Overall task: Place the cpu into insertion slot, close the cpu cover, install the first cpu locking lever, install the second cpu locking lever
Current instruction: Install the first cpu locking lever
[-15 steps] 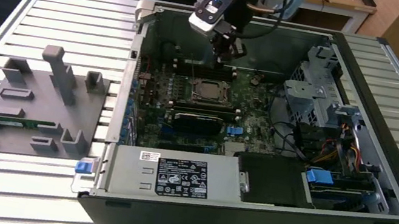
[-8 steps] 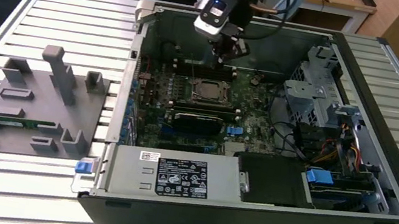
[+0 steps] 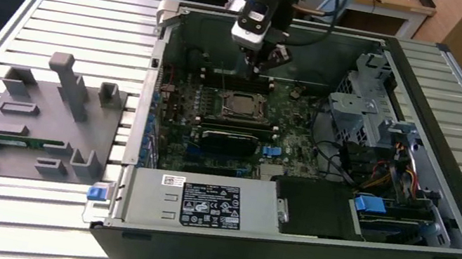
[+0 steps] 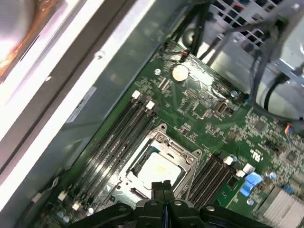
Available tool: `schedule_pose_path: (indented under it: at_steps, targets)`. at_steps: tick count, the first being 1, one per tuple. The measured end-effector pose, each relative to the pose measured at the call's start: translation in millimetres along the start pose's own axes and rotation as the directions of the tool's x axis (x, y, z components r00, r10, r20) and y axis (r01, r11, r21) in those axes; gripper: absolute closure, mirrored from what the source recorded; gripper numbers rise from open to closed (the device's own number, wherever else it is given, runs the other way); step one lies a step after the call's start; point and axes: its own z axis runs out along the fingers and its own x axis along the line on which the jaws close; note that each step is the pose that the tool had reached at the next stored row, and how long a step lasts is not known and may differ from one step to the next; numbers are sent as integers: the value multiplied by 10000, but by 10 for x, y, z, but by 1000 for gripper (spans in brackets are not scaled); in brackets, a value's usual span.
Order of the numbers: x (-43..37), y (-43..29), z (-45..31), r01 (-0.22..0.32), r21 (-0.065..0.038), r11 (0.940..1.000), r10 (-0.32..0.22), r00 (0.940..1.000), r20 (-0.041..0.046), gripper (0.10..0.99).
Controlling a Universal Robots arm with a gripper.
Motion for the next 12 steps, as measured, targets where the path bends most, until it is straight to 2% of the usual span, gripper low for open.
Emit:
schedule_pose_path:
  at_steps: [3,6,12]
  targets:
    - [0,0,1,543,-11,9985,-543,9985,-1,980]
    - [0,0,2,1082,-22,9941,-1082,9941,0,980]
    - [0,0,4,2124,-45,9772,-2124,9772,1,980]
